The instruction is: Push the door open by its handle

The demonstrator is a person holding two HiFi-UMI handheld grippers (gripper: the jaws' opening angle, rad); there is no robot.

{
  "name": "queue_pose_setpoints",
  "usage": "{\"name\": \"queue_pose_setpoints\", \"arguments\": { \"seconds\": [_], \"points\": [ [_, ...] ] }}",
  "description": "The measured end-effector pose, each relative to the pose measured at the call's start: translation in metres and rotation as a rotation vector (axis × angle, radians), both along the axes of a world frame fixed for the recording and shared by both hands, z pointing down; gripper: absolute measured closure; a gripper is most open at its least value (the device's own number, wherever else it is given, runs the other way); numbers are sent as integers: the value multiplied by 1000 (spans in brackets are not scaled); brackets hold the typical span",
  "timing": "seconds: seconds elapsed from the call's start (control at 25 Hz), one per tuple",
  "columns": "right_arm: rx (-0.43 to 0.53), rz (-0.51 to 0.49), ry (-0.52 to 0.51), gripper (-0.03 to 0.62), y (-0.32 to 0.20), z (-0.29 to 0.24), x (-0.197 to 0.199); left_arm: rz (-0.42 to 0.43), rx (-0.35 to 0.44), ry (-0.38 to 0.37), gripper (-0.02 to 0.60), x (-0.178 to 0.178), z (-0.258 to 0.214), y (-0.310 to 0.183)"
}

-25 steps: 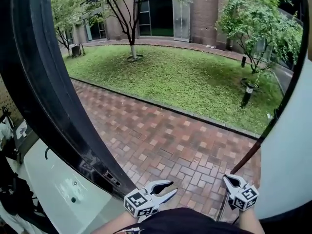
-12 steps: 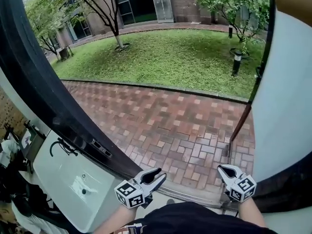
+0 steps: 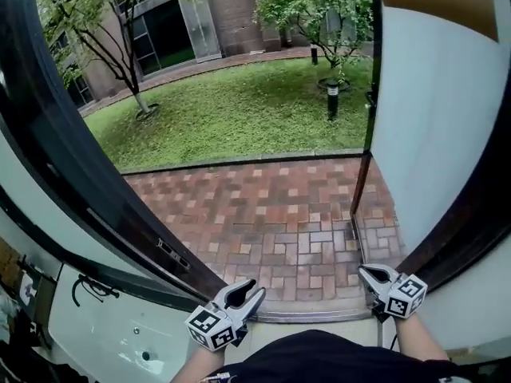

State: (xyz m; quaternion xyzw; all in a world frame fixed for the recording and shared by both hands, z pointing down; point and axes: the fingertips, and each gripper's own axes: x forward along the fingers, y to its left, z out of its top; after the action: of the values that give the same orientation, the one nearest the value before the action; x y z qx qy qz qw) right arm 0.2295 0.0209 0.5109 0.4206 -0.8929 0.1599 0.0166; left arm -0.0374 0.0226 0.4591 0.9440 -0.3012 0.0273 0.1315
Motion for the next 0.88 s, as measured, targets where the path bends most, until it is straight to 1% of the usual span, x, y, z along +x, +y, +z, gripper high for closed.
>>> {"name": "queue_pose_setpoints", "arguments": {
  "seconds": [0.08, 0.12, 0.2, 0.28, 0.4, 0.48, 0.6, 0.68, 0.88],
  "points": [
    [-12, 74, -22, 594, 20, 5, -17, 60, 4, -20, 446, -20, 8, 11],
    [-13, 95, -16, 594, 28, 6, -29, 81, 2, -27, 446, -31, 12, 15],
    [-11, 119, 12, 594, 42, 5, -50, 102, -13, -22, 446, -51, 15, 19],
    [-10, 136, 42, 594, 57, -1, -58, 116, -22, -3, 446, -55, 10, 26],
    [-4, 156, 100, 594, 75, -3, -49, 145, -2, 13, 447, -42, 11, 39],
    [4, 159, 115, 594, 80, 0, -39, 150, 4, 19, 447, -32, 17, 44],
    [9, 141, 135, 594, 91, -4, -21, 132, -36, 49, 448, -13, 19, 56],
    [21, 123, 153, 594, 102, -11, -9, 135, -61, 63, 448, 2, 18, 68],
    [1, 157, 142, 594, 124, -7, 28, 147, -65, 94, 448, 33, 8, 85]
  ]
}}
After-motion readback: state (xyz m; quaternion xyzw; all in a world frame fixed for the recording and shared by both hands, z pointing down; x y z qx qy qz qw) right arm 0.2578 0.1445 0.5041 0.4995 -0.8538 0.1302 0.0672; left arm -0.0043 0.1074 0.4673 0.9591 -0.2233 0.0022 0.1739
